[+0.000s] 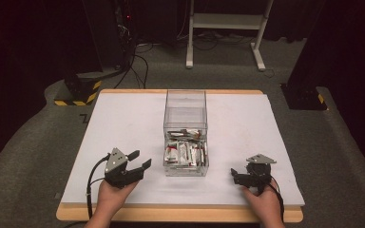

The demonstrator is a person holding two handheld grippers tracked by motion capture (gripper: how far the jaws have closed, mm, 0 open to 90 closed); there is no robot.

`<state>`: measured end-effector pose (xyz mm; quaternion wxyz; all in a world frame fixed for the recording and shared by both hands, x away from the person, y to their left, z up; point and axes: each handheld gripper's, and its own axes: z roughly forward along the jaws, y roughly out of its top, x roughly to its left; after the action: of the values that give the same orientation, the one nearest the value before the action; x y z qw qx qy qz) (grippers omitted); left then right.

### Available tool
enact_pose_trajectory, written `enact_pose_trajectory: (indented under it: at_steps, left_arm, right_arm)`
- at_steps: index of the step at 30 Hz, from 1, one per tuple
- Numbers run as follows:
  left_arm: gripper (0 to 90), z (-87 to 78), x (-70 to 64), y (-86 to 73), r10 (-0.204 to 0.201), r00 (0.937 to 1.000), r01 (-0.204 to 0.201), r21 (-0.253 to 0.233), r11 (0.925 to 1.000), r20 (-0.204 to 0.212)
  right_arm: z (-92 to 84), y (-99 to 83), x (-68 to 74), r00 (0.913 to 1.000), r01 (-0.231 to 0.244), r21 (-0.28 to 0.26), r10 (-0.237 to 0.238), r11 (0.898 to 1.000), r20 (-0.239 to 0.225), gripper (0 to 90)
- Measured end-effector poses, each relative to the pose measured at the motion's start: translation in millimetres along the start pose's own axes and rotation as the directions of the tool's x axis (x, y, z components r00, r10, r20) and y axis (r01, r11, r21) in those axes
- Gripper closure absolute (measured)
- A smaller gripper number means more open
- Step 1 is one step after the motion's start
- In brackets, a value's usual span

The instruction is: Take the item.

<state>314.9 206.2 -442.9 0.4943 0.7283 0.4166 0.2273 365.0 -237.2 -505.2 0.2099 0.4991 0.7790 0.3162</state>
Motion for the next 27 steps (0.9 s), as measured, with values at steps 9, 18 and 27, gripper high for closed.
enact_pose_trajectory:
  at_steps: [9,18,27]
  left_arm:
    - [42.0,3.9,-6.0,8.0,0.012,0.9998,-0.012,-0.007,0.9999,0.014]
    - [42.3,10.6,-13.0,17.8,0.028,0.9991,-0.027,-0.018,0.9995,0.033]
    - [42.9,20.0,-21.3,22.7,0.037,0.9977,-0.036,-0.020,0.9991,0.057]
  right_arm:
    - [0.0,0.0,0.0,1.0000,0.000,0.000,0.000,1.000,0.000,8.6]
    - [0.0,0.0,0.0,1.0000,0.000,0.000,0.000,1.000,0.000,8.6]
    - [0.0,0.0,0.0,1.0000,0.000,0.000,0.000,1.000,0.000,8.6]
